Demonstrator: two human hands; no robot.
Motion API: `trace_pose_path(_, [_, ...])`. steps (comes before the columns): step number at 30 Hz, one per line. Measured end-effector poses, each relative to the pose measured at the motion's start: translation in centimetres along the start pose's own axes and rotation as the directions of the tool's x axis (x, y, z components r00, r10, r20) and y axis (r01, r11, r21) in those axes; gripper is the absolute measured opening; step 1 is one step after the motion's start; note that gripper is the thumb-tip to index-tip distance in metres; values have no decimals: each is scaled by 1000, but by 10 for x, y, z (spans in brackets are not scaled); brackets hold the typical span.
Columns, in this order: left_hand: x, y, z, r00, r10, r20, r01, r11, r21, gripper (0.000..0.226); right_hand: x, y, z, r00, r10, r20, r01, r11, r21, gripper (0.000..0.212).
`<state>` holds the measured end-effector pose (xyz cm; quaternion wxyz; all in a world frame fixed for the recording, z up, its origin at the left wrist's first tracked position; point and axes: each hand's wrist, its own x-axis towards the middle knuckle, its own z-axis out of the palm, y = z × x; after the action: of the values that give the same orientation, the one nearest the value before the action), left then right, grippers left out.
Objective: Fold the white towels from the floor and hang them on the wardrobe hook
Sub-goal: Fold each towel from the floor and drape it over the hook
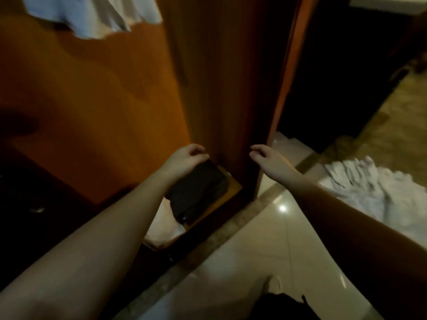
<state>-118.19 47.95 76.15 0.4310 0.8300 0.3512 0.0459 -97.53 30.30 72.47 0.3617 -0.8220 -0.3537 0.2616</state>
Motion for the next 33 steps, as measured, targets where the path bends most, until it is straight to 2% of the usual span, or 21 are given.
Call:
trace_pose_path(6, [46, 23, 134, 977, -21, 213, 25, 999, -20, 38, -49, 150, -24, 973, 225, -53, -227, 973, -38, 40])
trace_pose_path(14, [111, 79, 309, 906, -76, 417, 66, 997, 39, 38, -88, 315, -90, 868, 494, -57, -497, 864, -82, 43])
trace_pose_path(23, [186, 131, 467, 832, -77, 549, 10, 992, 125, 32, -92, 443, -160, 732, 680, -40, -681, 730, -61, 46])
trace_pose_path(27, [229, 146, 523, 783, -114, 611, 11, 985, 171, 31, -82, 491, -183, 652, 757, -46, -758, 651, -41, 46])
trace_pose_path(33, [331, 170, 602, 721, -135, 680, -59, 965, 255, 30, -34, 554, -219, 518, 855, -40, -855, 518, 9, 46])
